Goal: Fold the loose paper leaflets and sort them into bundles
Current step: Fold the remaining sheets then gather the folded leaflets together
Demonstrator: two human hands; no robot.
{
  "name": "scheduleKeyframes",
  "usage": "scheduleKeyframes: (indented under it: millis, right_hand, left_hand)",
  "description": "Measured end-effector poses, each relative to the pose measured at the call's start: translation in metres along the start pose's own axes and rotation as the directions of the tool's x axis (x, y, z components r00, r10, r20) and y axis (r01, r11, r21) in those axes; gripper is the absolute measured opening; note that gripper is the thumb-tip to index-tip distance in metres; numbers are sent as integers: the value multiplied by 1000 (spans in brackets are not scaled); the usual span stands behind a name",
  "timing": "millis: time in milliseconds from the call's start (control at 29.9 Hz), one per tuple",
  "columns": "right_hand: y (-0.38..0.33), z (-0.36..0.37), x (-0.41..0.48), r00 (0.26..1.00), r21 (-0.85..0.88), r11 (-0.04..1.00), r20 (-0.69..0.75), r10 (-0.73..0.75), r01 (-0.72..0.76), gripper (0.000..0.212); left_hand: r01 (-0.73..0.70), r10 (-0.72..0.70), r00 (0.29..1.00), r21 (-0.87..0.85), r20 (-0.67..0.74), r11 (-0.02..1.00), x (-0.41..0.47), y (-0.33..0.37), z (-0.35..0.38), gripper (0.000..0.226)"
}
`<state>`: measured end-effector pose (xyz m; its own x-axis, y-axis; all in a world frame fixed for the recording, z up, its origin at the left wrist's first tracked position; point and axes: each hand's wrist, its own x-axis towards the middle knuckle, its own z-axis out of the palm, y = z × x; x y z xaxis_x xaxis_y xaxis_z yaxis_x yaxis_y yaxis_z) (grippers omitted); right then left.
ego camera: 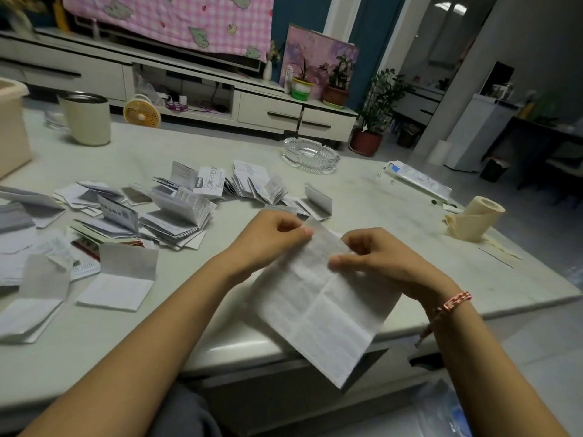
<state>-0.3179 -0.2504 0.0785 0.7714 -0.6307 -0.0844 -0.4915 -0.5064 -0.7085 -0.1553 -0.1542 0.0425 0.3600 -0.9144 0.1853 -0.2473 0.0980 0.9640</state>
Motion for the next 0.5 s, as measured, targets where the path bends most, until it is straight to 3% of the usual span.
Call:
scheduleKeyframes:
  millis: [100, 234, 335, 502]
  right_hand:
    - [8, -7, 2, 979, 259, 965, -176, 99, -51, 13]
    - [11, -3, 6, 945, 498, 867, -284, 165, -2, 13]
    - [13, 6, 10, 916, 554, 833, -332, 225, -3, 11]
    - [11, 14, 10, 892, 467, 884, -409, 194, 22, 11]
  left_hand:
    - [141, -145, 989, -172, -9, 975, 2, -5, -15, 3]
    - [346, -288, 938, -474, 192, 810, 1, -9, -23, 27]
    - [409, -340, 912, -439, 232, 800, 0, -7, -12, 18]
    - [392, -414, 910, -398, 33, 829, 3, -9, 1, 9]
